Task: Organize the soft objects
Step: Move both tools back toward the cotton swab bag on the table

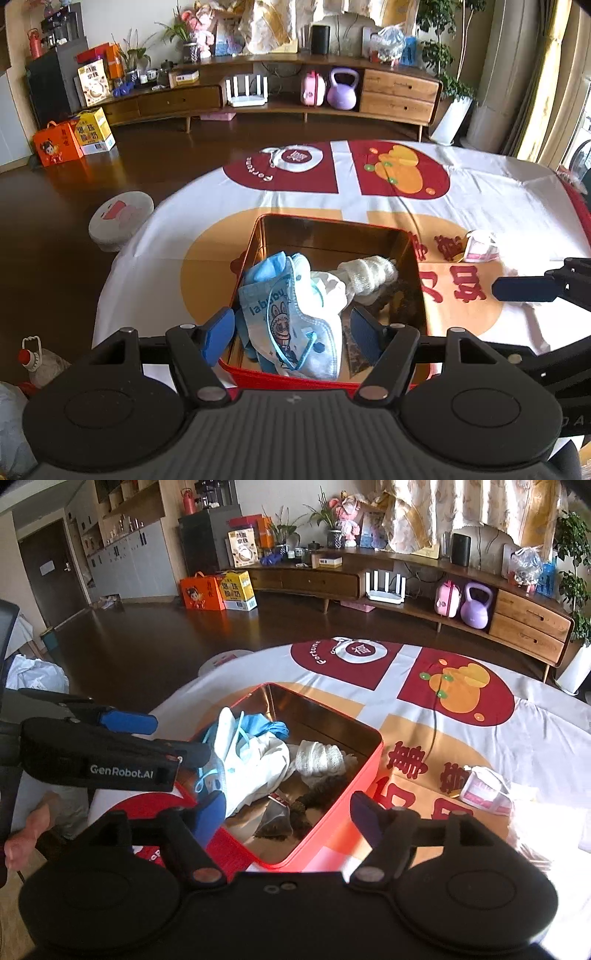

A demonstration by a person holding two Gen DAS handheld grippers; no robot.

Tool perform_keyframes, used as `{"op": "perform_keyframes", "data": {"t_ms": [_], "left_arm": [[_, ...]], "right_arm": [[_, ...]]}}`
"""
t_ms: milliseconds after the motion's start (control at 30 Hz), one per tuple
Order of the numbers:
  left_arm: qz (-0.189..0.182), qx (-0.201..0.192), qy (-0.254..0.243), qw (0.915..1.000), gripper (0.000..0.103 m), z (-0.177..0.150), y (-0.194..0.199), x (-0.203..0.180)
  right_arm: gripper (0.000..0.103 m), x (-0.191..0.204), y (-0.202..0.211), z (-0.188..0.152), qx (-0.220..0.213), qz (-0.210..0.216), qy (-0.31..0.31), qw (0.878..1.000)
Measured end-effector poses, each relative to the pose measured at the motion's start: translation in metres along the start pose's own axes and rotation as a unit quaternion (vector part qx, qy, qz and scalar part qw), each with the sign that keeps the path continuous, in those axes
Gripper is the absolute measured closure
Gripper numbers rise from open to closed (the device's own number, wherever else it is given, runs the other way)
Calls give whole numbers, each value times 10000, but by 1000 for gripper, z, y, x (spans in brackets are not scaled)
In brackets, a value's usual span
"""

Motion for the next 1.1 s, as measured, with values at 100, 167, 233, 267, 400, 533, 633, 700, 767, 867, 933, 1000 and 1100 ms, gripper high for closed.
{"op": "perform_keyframes", "data": {"t_ms": [100,167,233,267,400,533,633,700,767,867,933,1000,1100], "left_arm": [[-20,-137,46,9999,29,0,11,-3],[-40,-234,59,9997,27,0,19,-6],[-84,-300,26,9995,27,0,24,-11],[-107,-332,2,9994,27,1,27,-14],[-152,-453,-63,9988,26,2,37,-26],[-185,-648,-55,9977,20,4,46,-38],[-332,-721,-78,9968,20,5,50,-51],[-392,-749,-109,9964,20,6,51,-60],[-432,-784,-130,9959,20,8,51,-68],[-538,-851,-103,9949,16,10,51,-79],[-625,-880,-70,9941,16,13,50,-87],[-695,-883,-74,9936,16,15,47,-96],[-754,-864,-142,9933,16,19,42,-111]], "right_arm": [[21,-2,11,-3,-44,23,10,10000],[19,-4,18,-5,-63,58,-9,10000],[18,-5,25,-7,-104,64,-30,9999],[17,-6,28,-7,-126,59,-41,9999],[13,-10,42,-11,-232,63,-51,9997],[7,-14,57,-16,-344,67,-10,9994],[2,-20,68,-20,-440,62,-11,9990],[1,-27,76,-22,-540,26,-31,9985],[0,-37,81,-23,-653,-39,-78,9978],[0,-56,88,-27,-721,-127,-200,9971],[0,-70,92,-30,-739,-186,-318,9966],[0,-84,95,-33,-765,-250,-421,9959],[0,-103,99,-37,-765,-345,-545,9950]]}}
Point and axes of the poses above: each gripper's, at about its wrist camera, not at the fingertips, and y roughly against the way its jaws point, x to its left, z to its top, the point moved 10 cm from there along -y, roughly the way its jaws point, and after that the axes turned 10 degrees about -y, right-handed, at the moved point
